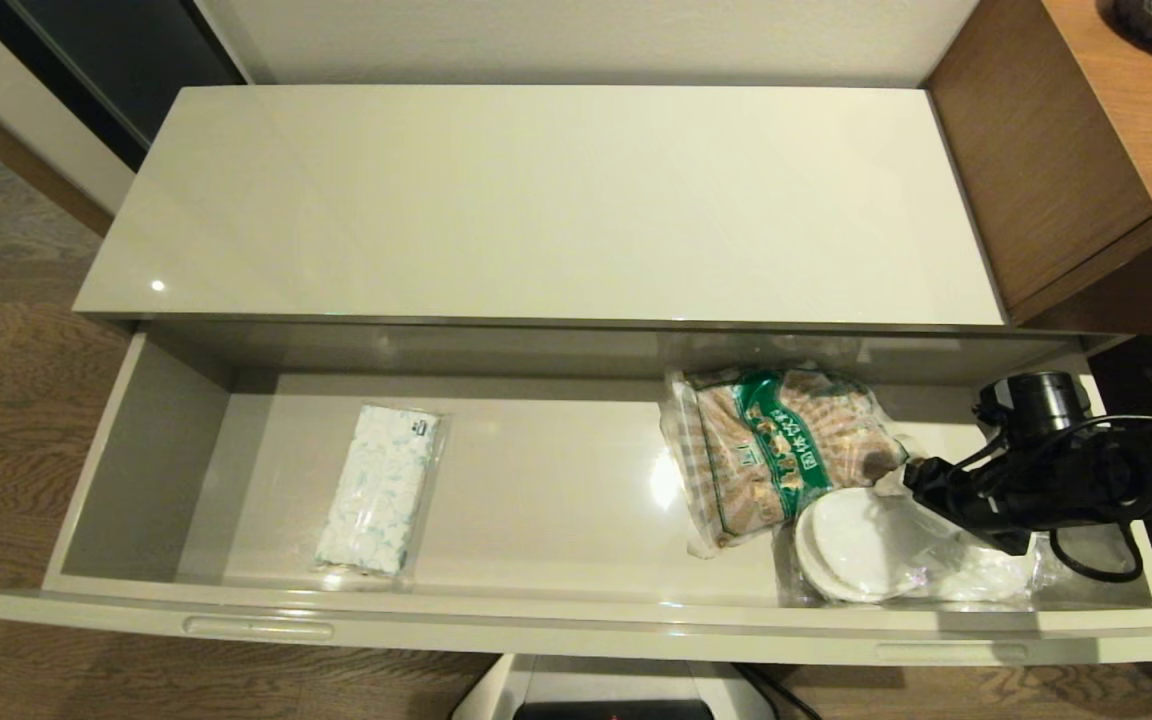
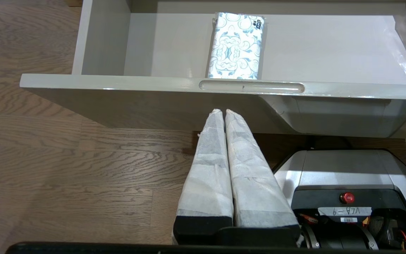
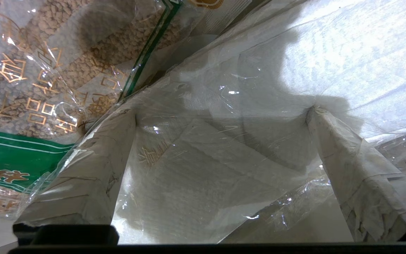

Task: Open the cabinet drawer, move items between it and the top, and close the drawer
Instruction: Take out the disposable slippers from the drawer

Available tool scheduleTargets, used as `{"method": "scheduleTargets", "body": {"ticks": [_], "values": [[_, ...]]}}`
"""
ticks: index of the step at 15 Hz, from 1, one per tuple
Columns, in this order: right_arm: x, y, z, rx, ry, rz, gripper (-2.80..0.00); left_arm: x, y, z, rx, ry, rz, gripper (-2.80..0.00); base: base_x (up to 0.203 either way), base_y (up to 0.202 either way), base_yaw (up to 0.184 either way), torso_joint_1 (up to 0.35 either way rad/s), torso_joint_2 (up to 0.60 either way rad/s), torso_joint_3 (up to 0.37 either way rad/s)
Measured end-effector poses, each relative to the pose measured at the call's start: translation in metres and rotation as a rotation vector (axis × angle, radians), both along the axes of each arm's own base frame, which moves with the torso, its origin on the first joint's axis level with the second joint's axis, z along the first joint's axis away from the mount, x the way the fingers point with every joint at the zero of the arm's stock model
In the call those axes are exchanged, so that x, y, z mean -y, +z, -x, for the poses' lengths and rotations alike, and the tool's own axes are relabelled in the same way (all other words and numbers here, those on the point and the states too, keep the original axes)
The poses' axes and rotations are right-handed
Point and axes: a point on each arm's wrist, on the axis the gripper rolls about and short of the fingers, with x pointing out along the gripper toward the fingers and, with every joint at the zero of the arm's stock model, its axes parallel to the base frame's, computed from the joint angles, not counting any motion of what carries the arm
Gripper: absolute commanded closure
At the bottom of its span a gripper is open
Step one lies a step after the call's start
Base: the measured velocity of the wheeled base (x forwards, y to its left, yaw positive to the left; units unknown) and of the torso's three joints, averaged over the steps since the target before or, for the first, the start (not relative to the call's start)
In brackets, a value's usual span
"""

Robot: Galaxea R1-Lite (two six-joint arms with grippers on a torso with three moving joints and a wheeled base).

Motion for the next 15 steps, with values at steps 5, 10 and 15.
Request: {"method": "scheduleTargets", "body": {"ticks": [5,10,15], "values": [[0.000,-0.004,0.000,-0.011,0.003,0.001,-2.80,0.000,0.000,0.000,0.000,0.000,0.000,0.00,0.000,0.000,0.000,0.000,0.00,0.000],[0.000,-0.012,-0.002,-0.033,0.003,-0.002,-2.80,0.000,0.000,0.000,0.000,0.000,0.000,0.00,0.000,0.000,0.000,0.000,0.00,0.000],[0.000,-0.019,-0.003,-0.049,0.000,-0.005,-2.80,0.000,0.000,0.000,0.000,0.000,0.000,0.00,0.000,0.000,0.000,0.000,0.00,0.000]]}}
